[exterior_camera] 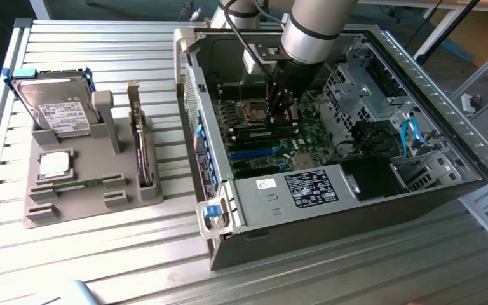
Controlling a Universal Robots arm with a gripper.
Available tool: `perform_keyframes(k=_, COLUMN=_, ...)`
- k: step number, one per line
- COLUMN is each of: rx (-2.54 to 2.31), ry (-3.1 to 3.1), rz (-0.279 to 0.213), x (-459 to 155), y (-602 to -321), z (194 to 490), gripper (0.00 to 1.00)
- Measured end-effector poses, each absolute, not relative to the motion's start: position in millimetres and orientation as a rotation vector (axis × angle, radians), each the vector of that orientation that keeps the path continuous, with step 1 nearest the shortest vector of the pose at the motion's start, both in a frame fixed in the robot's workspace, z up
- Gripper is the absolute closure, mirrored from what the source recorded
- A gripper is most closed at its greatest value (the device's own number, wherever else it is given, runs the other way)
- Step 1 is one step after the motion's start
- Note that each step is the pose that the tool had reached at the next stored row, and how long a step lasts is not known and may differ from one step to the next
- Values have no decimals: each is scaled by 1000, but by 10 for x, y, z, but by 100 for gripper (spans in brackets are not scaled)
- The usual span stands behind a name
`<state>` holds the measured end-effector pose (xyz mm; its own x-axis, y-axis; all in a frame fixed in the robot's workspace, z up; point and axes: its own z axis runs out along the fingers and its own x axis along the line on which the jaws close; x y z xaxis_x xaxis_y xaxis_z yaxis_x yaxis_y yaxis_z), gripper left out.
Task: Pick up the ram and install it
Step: 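Press down the ram until it locks into place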
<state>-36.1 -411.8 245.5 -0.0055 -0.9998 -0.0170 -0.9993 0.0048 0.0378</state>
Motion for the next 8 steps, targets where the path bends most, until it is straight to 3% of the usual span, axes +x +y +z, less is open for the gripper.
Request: perform_keyframes(k=8, rx=2205, ry=-2216, rz=-61, x=-361, y=-4118, z=2408, gripper=90)
